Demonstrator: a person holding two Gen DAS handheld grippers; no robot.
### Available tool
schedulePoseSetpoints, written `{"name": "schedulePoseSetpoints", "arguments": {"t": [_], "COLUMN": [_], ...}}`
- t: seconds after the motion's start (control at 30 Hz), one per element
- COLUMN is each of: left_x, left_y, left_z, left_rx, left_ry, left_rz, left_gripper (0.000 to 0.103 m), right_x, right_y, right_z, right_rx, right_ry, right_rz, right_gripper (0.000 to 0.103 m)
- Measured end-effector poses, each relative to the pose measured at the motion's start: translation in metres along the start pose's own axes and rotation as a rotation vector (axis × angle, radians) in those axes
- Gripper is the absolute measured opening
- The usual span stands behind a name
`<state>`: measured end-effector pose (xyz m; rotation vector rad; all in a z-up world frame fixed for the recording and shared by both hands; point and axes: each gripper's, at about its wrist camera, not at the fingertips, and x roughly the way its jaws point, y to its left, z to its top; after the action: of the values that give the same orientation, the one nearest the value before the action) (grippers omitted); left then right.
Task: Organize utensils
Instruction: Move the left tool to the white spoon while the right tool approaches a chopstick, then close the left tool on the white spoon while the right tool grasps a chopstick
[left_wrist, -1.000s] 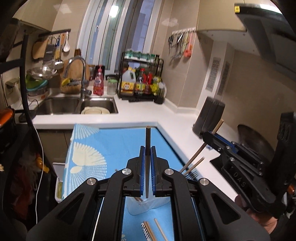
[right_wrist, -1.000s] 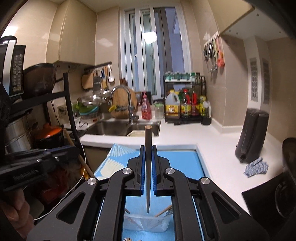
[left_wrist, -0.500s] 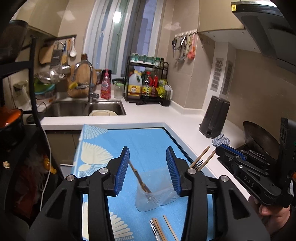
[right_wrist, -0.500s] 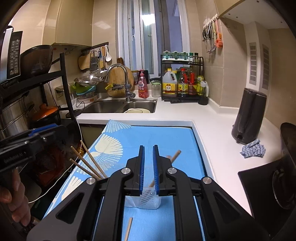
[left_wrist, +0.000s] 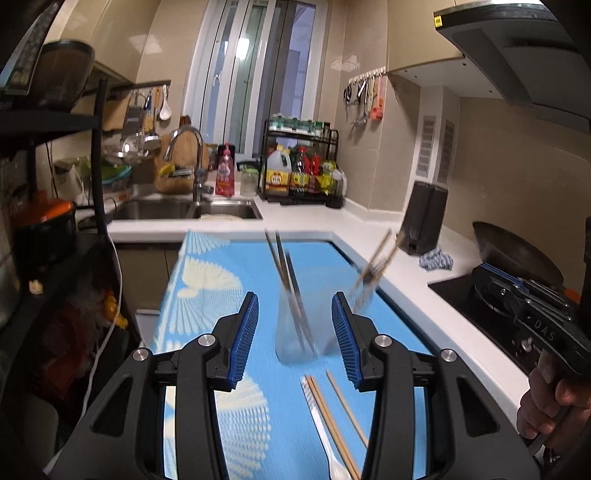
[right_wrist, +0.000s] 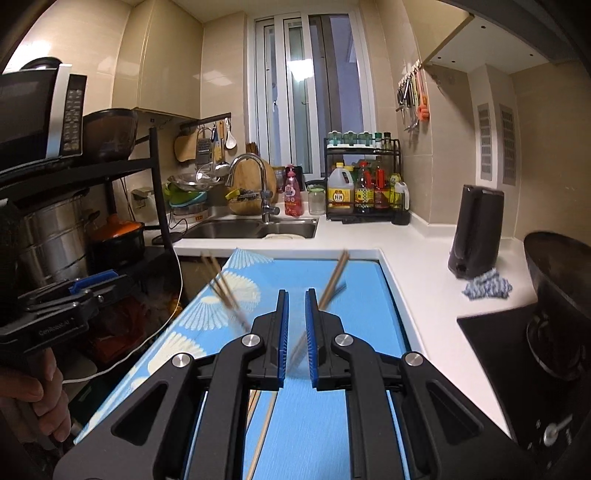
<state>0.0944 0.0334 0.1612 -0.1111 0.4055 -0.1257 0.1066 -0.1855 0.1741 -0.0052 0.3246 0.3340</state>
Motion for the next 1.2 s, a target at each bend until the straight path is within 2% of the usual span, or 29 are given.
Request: {"name": "schedulePoseSetpoints", "arguments": {"t": [0.03,0.07,0.13,0.23,0.33,0.43,0.57,0.67,0.87,1.03,1.13,1.2], "left_x": [0.000,0.000,0.002,0.007,0.011,0.014,0.015,0.023,0.039,0.057,0.057,0.058], "left_y": [-0.001,-0.001,-0.001,0.001,-0.003,-0.010,-0.011,-0.008,-0.014,-0.015,-0.023,-0.027], "left_z": [-0.017,-0.030,-0.066,-0.109,-0.144,-0.158,-0.164,-0.167,-0.167,-0.175,-0.178,-0.177], "left_rx": [-0.008,-0.016,-0.040,-0.086,-0.100,-0.086,-0.094,-0.132,-0.150,-0.204,-0.176,-0.157], "left_ry": [0.016,0.027,0.054,0.107,0.173,0.214,0.231,0.273,0.305,0.374,0.374,0.372], "left_rz": [-0.028,-0.049,-0.068,-0.049,-0.035,-0.058,-0.068,-0.081,-0.086,-0.090,-0.072,-0.059], "left_gripper": [0.040,0.032,0.023,0.014,0.014,0.014,0.014,0.014,0.015,0.015,0.025,0.026], "right_x": [-0.002,-0.003,-0.005,-0.001,0.008,0.011,0.015,0.018,0.028,0.028,0.029,0.029], "right_y": [0.001,0.003,0.006,0.012,0.015,0.022,0.037,0.044,0.045,0.046,0.045,0.044], "right_z": [-0.011,-0.025,-0.057,-0.109,-0.152,-0.173,-0.179,-0.182,-0.191,-0.193,-0.195,-0.195], "right_rx": [0.007,0.014,0.041,0.071,0.094,0.103,0.072,0.049,0.034,0.018,0.016,0.019], "right_ry": [0.011,0.025,0.061,0.138,0.240,0.281,0.297,0.317,0.374,0.389,0.399,0.399], "right_rz": [0.010,0.022,0.030,0.034,0.032,0.046,0.079,0.088,0.054,0.044,0.039,0.038], "right_gripper": [0.010,0.010,0.008,0.006,0.007,0.010,0.010,0.010,0.010,0.010,0.010,0.009]}}
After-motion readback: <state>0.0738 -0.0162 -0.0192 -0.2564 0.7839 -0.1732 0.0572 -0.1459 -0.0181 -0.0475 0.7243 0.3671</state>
